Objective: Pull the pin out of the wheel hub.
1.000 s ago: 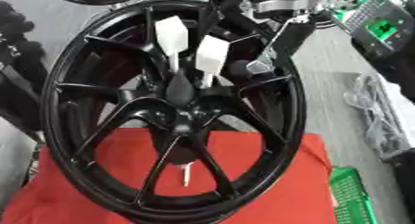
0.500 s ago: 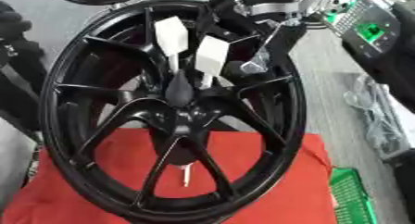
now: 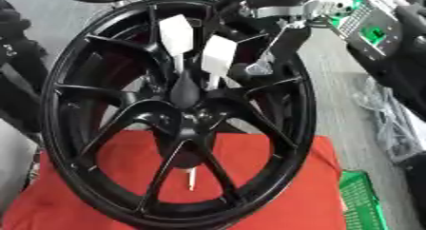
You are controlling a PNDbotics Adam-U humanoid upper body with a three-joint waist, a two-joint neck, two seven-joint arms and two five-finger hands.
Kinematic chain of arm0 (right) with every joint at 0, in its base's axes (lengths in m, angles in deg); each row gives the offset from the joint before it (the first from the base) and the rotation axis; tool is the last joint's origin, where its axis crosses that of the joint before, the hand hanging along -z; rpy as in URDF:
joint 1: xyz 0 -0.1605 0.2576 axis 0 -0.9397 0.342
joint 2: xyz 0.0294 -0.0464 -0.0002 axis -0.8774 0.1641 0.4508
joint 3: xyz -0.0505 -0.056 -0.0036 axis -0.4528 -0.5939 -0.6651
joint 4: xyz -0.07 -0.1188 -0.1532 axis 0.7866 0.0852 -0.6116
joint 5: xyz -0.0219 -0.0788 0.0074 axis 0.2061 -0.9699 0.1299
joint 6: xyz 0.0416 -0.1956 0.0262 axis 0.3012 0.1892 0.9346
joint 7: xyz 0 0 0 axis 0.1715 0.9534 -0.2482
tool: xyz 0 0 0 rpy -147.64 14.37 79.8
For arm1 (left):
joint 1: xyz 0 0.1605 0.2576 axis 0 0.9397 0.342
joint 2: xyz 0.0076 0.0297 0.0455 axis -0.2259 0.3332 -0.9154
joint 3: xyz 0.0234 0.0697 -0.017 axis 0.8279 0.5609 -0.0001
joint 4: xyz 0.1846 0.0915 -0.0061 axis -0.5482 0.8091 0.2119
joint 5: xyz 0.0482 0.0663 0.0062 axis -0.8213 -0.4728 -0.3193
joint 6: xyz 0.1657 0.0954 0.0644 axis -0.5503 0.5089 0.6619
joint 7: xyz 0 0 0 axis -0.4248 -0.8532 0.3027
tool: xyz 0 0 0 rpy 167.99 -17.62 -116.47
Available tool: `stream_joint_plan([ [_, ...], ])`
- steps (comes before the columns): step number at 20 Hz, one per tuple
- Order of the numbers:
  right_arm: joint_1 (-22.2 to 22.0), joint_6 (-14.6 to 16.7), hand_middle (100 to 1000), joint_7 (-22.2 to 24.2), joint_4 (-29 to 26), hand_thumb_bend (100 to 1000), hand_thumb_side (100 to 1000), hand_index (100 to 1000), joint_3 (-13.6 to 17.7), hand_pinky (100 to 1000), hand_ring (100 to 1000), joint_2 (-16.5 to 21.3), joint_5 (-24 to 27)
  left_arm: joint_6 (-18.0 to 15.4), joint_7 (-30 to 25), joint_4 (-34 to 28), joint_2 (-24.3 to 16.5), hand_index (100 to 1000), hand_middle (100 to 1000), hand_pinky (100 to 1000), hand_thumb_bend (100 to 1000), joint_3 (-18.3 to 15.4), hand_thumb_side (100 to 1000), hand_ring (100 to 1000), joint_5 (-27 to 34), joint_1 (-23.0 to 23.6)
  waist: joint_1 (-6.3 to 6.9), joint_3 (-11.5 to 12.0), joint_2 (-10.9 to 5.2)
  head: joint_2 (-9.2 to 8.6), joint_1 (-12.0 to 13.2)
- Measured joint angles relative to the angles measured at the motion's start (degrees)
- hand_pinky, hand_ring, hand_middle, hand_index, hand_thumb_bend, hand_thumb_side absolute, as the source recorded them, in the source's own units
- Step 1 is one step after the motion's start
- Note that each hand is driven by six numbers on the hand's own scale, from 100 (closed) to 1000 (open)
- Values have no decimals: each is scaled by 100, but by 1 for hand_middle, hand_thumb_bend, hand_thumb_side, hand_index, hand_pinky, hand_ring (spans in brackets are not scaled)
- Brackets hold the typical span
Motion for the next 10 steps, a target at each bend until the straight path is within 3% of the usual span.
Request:
stream_joint_plan([
  [10,9,-14,765,14,3,236,529,813,-37,856,799,-25,77,3,0,0,1,692,619,687,134,2,740,750,0,-5,-20,24,0,0,-2],
])
